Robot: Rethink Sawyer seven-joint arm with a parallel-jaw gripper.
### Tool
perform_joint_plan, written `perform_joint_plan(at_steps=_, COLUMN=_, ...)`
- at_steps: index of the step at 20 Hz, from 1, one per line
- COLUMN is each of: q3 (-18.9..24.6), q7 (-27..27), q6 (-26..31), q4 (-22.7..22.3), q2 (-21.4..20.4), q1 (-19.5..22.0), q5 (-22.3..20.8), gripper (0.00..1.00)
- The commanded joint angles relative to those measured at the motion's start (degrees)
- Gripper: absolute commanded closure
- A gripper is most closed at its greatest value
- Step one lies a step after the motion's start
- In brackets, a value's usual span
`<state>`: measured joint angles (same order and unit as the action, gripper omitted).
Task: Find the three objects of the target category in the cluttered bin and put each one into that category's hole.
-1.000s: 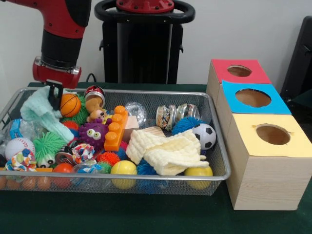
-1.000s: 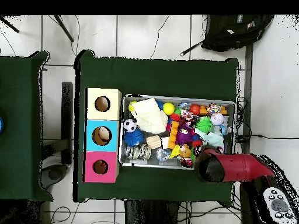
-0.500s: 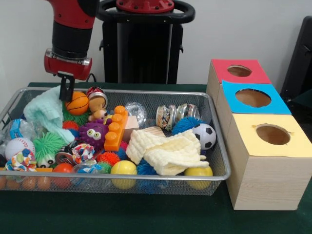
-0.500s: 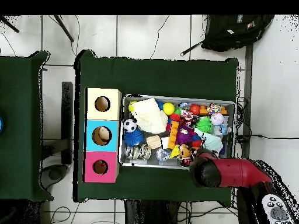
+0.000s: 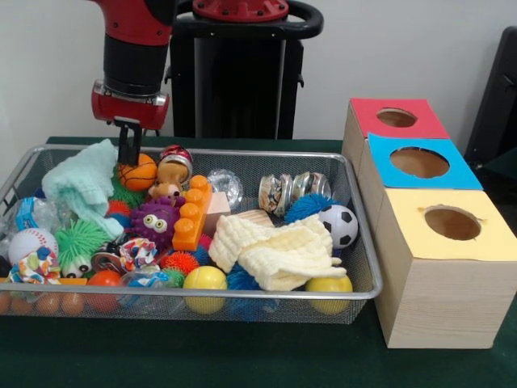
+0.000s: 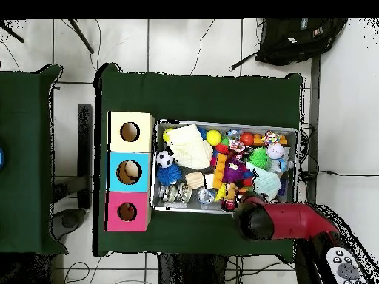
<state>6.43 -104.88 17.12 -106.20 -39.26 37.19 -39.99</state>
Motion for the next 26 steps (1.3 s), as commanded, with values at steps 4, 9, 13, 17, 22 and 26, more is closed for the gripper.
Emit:
perform_joint_plan(at_steps=4, q3=5.9, q7=-2.4, q6=-0.6, q4=-4.8, q2=2.5, q1=0.3, q5=1.8, gripper=1.00)
perform_joint_plan(at_steps=9, q3=5.7, q7=-4.0, q6=-2.3, q4=-3.7, q2=4.8, q1=-0.8, q5=1.4, gripper=1.00)
perform_joint_plan(at_steps=13, q3=5.0, q7=-5.1, q6=-3.1, q4=-3.0, q2=5.7, q1=-2.1, q5=1.5, gripper=1.00)
perform_joint_plan(at_steps=17, q3=4.5, q7=-5.7, q6=-3.5, q4=-3.3, q2=5.7, q1=-2.7, q5=1.8, gripper=1.00)
perform_joint_plan(at_steps=22, q3=4.1, q7=-6.0, q6=-5.9, q4=-3.5, q2=5.1, q1=-3.0, q5=1.3, gripper=0.00)
perform_joint_plan(at_steps=26, q3=4.6, q7=-7.0, q6=-7.1, q4=-4.2, q2=5.2, q1=-2.3, q5=2.3, gripper=0.00)
